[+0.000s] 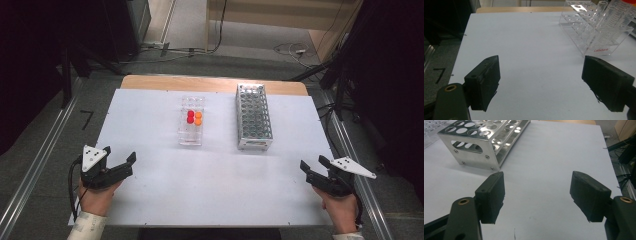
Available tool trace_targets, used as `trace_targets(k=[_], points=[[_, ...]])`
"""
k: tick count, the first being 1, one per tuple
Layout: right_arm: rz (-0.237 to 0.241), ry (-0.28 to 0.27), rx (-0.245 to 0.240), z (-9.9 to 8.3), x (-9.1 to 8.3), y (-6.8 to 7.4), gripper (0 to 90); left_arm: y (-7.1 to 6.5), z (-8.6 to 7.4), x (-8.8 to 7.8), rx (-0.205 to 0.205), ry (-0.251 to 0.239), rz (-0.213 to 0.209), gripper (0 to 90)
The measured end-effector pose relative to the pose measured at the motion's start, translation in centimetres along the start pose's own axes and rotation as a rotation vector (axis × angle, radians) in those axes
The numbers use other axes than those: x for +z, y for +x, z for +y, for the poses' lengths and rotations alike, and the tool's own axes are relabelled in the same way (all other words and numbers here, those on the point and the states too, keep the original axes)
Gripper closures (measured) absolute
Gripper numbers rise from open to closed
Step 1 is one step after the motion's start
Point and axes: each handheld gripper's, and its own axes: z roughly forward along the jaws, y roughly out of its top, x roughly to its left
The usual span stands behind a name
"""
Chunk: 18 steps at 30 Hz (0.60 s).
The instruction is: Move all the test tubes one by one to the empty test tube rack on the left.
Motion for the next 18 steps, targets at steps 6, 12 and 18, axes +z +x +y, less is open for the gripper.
trace_targets(k=[6, 12, 18], points=[[-0.01, 0.0, 0.003, 0.0, 0.0, -0.3, 26.7, 0.4, -0.1, -0.2, -0.002, -0.003, 0.012, 15.7], [-0.02, 0.004, 0.004, -0.1, 0.0, -0.4, 26.7, 0.6, -0.2, -0.2, -0.002, 0.0, 0.024, 15.7], [-0.043, 0.009, 0.023, -0.3, 0.2, -1.0, 26.8, 1.3, -0.5, 0.1, -0.006, 0.012, 0.048, 15.7]])
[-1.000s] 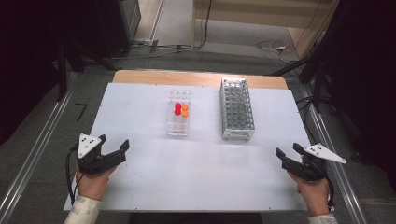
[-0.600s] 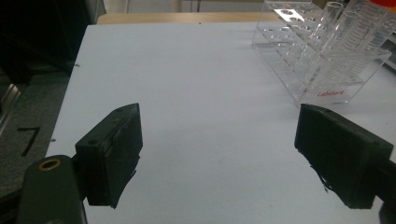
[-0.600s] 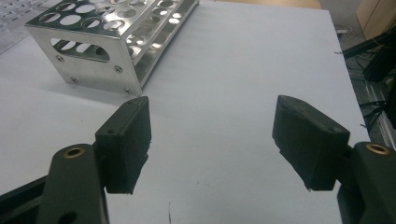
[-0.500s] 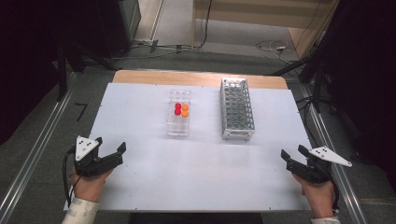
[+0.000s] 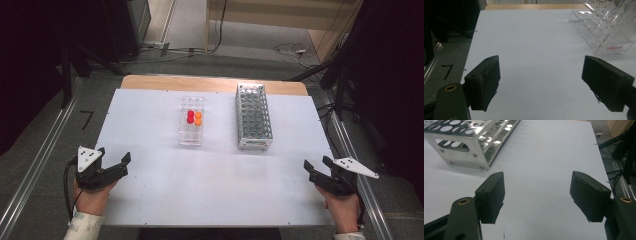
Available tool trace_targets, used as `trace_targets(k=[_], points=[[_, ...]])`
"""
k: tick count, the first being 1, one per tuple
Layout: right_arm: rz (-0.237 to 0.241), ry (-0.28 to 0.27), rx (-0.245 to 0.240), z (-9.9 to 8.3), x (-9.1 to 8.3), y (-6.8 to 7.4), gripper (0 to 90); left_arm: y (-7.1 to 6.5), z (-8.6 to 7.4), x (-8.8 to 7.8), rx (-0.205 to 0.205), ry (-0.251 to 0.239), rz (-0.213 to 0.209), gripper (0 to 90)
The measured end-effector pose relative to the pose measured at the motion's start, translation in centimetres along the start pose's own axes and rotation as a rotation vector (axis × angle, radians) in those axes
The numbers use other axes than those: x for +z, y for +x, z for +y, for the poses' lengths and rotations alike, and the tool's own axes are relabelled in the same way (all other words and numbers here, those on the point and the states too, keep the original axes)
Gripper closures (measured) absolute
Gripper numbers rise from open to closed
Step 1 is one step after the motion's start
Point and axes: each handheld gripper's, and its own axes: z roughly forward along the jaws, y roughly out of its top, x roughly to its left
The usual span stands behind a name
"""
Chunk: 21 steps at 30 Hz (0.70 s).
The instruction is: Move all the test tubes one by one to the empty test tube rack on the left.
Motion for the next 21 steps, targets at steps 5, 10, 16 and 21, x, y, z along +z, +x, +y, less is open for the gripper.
trace_targets(k=[5, 10, 16, 21], points=[[-0.016, 0.008, 0.017, -0.2, 0.2, -0.4, 26.7, 0.6, -0.2, 0.4, -0.018, 0.023, 0.012, 15.6], [-0.033, 0.018, 0.034, -0.3, 0.4, -1.0, 26.5, 0.8, -0.3, 0.6, -0.02, 0.032, 0.021, 15.7], [-0.054, 0.028, 0.047, -0.5, 0.6, -1.6, 26.3, 1.5, -0.6, 1.1, -0.048, 0.053, 0.033, 15.7], [-0.065, 0.03, 0.049, -0.7, 0.9, -1.9, 25.4, 1.5, -0.9, 1.6, -0.049, 0.073, 0.031, 15.6]])
